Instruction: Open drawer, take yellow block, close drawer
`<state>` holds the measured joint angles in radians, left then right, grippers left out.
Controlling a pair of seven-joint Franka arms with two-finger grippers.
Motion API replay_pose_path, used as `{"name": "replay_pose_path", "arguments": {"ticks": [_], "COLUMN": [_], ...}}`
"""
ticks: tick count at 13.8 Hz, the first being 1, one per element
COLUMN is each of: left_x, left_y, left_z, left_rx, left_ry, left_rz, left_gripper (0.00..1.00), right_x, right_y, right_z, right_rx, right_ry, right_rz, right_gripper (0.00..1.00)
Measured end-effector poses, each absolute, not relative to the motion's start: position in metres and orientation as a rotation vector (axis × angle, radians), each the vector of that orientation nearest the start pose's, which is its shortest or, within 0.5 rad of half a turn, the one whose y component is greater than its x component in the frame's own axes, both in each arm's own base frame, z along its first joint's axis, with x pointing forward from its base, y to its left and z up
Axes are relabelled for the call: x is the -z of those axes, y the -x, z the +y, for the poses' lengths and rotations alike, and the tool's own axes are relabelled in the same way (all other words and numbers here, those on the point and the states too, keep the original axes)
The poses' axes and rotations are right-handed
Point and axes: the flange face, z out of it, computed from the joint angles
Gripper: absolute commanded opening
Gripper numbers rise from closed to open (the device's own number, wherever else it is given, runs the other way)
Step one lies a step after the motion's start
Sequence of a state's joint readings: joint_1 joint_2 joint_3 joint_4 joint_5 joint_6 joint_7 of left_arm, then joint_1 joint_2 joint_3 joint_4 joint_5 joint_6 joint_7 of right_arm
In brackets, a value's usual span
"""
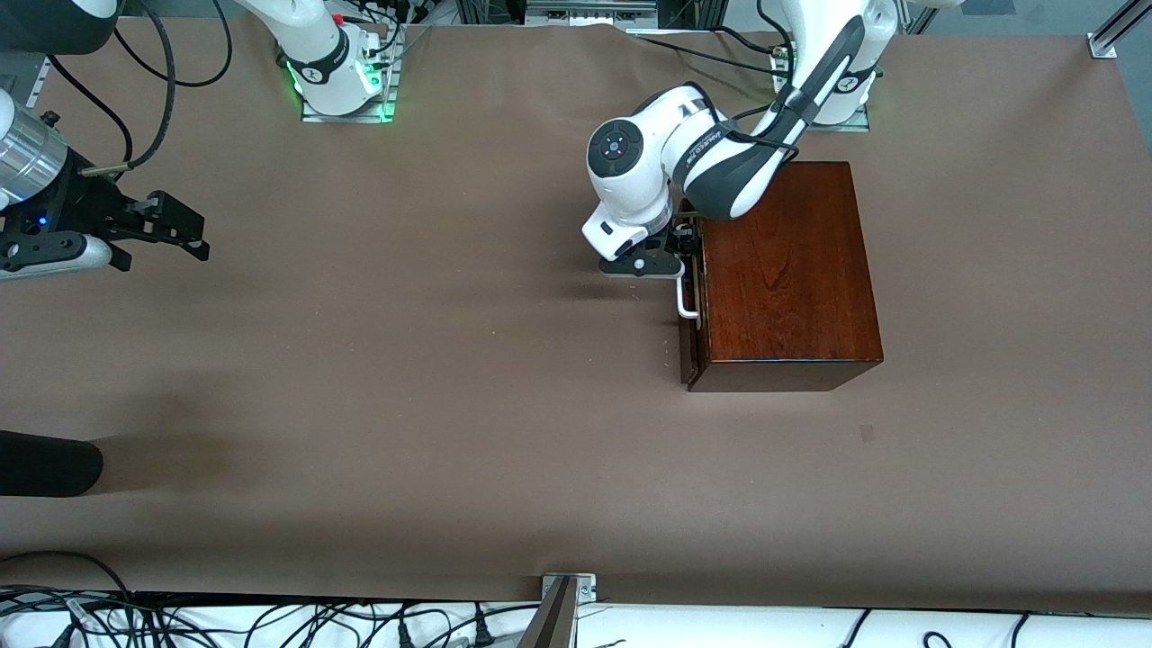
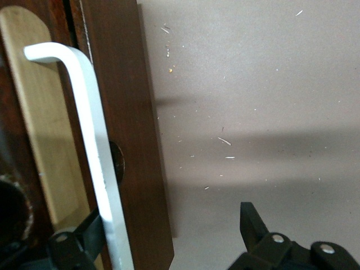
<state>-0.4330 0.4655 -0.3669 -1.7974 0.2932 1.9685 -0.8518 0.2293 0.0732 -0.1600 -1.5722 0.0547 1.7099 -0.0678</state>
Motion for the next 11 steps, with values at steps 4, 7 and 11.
{"name": "replay_pose_path", "arguments": {"ticks": [4,7,11], "left_x": [-0.278,-0.279,-0.283], "left_y": [-0.459,-0.458,-0.454], "left_z": [-0.423,-0.43,-0.463], "left_rx": [-0.114,-0.084,-0.03], "left_ry": [2.922,2.948,2.994], "left_rz": [0.058,0.045,-0.002], "left_gripper": [1.0,1.0,1.0], "right_x": [-0.595,-0.596,-0.596], "right_y": [-0.587,-0.587,-0.587], "right_z": [0.049,0.049,0.05], "right_rx": [0.102,0.103,0.104], "right_ry": [3.09,3.09,3.09], "right_rz": [-0.205,-0.205,-0.205], "right_gripper": [1.0,1.0,1.0]}}
